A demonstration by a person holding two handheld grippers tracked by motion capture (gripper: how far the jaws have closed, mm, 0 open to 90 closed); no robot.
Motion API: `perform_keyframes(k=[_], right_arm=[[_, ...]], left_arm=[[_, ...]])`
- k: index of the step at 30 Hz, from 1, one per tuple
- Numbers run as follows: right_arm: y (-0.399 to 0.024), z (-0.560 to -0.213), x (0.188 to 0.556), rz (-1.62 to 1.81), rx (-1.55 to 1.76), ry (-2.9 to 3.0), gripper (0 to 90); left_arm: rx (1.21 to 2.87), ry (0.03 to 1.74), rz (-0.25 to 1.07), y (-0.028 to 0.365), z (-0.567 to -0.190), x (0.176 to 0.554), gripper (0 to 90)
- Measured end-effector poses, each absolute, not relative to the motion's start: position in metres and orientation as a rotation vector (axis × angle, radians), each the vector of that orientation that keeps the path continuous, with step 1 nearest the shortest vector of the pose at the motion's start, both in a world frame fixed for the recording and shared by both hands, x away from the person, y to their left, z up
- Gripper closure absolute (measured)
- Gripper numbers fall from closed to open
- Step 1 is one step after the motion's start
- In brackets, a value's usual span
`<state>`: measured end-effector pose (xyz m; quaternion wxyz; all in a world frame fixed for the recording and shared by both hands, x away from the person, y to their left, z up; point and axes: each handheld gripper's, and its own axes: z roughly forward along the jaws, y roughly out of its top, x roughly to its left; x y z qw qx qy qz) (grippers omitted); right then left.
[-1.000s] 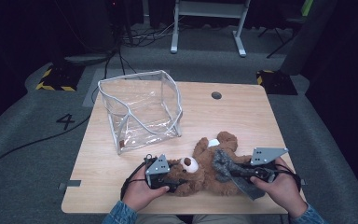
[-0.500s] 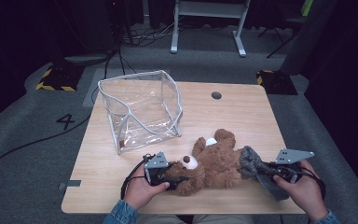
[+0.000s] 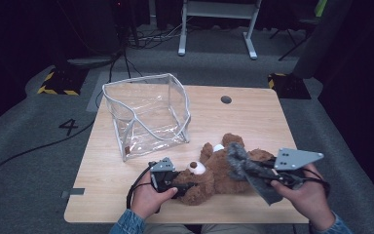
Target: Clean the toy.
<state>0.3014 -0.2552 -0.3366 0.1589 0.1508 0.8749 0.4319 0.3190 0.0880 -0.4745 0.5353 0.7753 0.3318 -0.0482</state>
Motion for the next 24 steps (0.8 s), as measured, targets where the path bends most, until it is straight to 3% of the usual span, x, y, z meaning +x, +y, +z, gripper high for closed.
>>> perform_keyframes(k=[12, 18, 24], right_arm=[[-0.152, -0.372, 0.313, 1.257, 0.192, 2.693, 75.0], [-0.153, -0.383, 0.322, 1.125, 0.206, 2.731, 75.3], [-0.194, -0.389, 0.336, 1.026, 0.379, 2.7, 75.6]], left_arm=[[1.873, 0.776, -0.084, 0.085, -0.473, 0.317, 45.3], [1.875, 0.775, -0.07, 0.085, -0.474, 0.316, 45.2], [1.856, 0.771, -0.08, 0.086, -0.475, 0.317, 45.2]])
